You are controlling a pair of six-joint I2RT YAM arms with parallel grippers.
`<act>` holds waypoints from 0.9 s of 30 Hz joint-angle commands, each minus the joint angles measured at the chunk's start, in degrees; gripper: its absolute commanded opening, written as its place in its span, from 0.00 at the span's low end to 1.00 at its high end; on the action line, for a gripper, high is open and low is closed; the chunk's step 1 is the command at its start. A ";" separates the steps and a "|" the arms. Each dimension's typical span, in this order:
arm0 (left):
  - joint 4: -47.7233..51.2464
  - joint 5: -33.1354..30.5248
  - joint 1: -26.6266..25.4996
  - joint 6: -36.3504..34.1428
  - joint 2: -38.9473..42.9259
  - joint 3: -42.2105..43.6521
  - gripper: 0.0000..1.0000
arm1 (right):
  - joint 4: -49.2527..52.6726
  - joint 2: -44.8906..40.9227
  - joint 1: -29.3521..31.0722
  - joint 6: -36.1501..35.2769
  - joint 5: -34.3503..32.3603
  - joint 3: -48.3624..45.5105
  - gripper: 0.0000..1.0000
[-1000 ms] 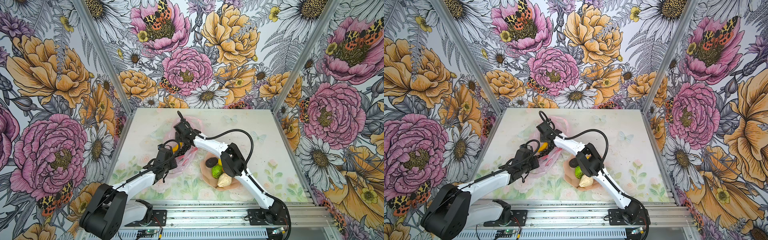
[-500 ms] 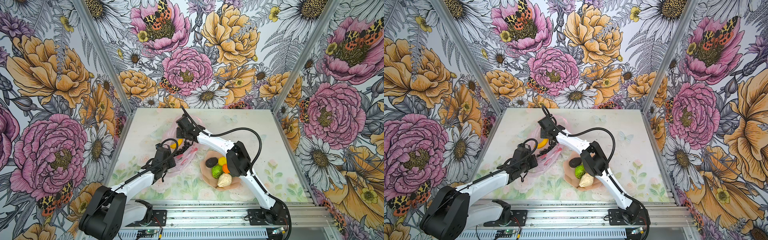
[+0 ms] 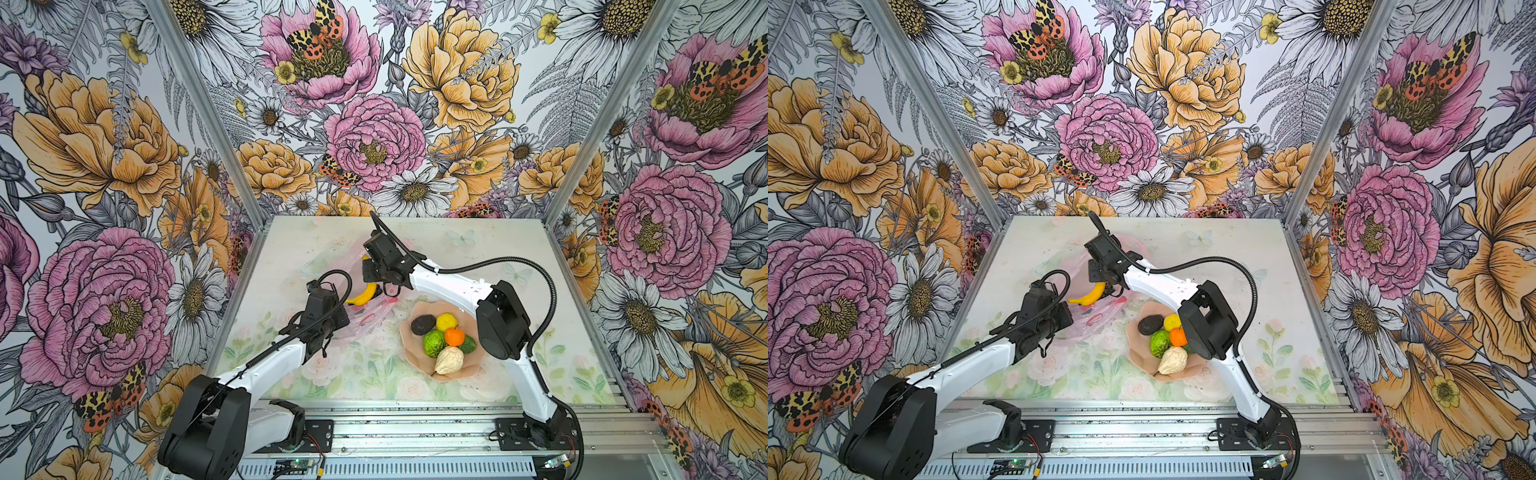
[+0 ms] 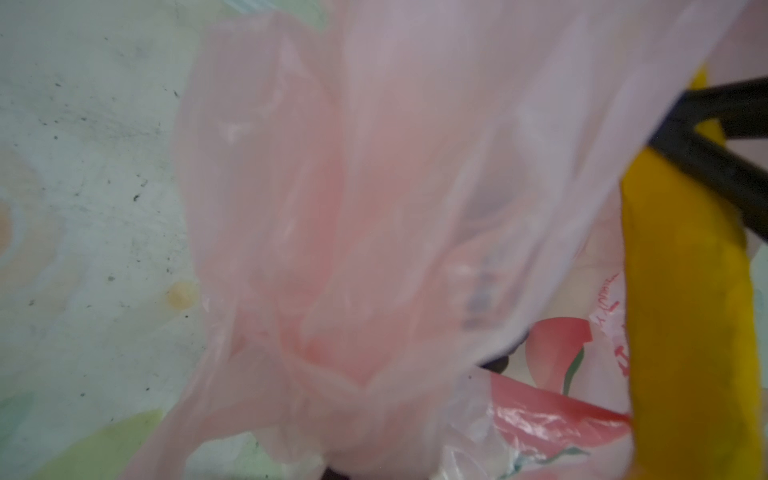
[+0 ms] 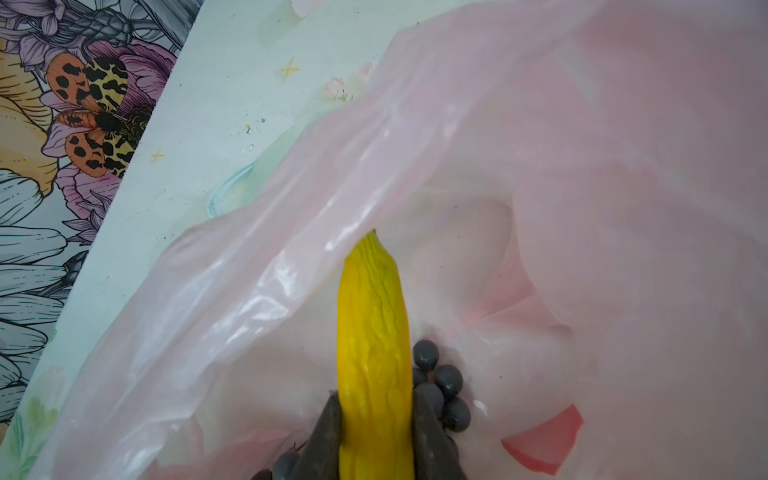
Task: Take the fake fruits out of the plastic bag
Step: 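Lift the banana out of the bag and carry it over the plate, then lower the banana onto the plate edge and open the right gripper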
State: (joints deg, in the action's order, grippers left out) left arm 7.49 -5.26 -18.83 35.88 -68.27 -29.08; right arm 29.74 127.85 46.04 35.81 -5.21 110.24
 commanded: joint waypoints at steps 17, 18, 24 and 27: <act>0.28 2.00 3.61 -1.91 -2.62 -2.17 0.00 | -3.54 -30.70 -1.77 -14.85 5.83 -29.40 0.22; 0.22 2.00 3.64 -1.86 -2.61 -1.99 0.00 | -2.89 -32.79 -2.65 -16.39 5.83 -31.07 0.23; -0.11 2.44 3.80 -2.07 -3.46 -1.80 0.00 | 3.36 -42.97 -7.79 -25.31 6.14 -38.08 0.23; 0.02 2.58 3.82 -2.37 -3.67 -1.82 0.00 | 5.67 -46.72 -10.65 -27.33 7.13 -40.92 0.22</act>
State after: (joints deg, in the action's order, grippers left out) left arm 7.64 -3.77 -15.53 34.98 -71.68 -30.00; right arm 31.86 84.64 37.01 13.39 0.78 71.22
